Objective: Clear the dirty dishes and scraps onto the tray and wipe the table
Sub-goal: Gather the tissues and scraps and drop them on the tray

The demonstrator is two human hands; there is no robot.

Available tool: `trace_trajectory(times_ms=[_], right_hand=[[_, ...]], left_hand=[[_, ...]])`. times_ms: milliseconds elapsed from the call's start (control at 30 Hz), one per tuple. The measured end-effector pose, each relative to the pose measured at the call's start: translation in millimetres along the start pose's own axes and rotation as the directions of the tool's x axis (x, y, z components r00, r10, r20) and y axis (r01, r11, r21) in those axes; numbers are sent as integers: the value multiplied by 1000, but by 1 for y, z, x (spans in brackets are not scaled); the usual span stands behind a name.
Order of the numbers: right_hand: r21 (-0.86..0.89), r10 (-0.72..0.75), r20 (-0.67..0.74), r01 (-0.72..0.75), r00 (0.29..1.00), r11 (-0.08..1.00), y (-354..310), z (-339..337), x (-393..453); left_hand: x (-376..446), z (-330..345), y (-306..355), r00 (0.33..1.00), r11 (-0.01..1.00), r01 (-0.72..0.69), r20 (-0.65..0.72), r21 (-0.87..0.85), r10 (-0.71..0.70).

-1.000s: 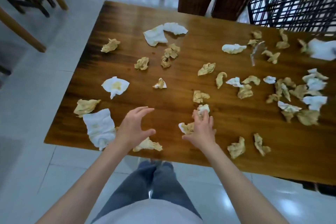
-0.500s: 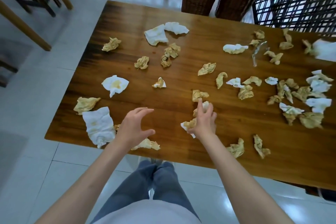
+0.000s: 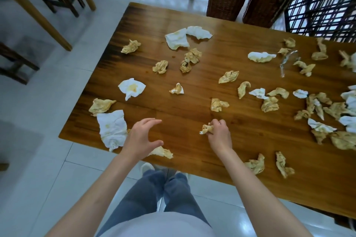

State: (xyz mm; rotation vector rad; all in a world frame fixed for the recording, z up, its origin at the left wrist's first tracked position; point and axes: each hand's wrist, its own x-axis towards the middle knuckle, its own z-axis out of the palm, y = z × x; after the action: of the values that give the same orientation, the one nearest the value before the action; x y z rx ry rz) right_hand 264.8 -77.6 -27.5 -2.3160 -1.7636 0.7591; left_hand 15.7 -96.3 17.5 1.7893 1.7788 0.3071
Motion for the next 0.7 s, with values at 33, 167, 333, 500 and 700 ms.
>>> trace_trajectory(times_ms=[33,167,333,500,700], right_hand=[[24,-10,-6,11,1000,1000,-4,1,-2],[67,-55,-17,56,998,996,-25,4,-9],[81,-76,-29,78,997,994,-51,10,-11],[109,-9,-80,18,997,994,-70,14,-10],[172,63,-114,-43,991,984,-83,20,-13]], left_hand=[[-1,0,-2,1000,1000,4,-2,2,-4],[-3,4,-18,999,999,32,31,23,-32],[-2,15,-39,974,995,45,218,88,-63],[7,22,-44,944,989,-61,329,138,12],[16,14,-48,934,946,-241,316,219,165]])
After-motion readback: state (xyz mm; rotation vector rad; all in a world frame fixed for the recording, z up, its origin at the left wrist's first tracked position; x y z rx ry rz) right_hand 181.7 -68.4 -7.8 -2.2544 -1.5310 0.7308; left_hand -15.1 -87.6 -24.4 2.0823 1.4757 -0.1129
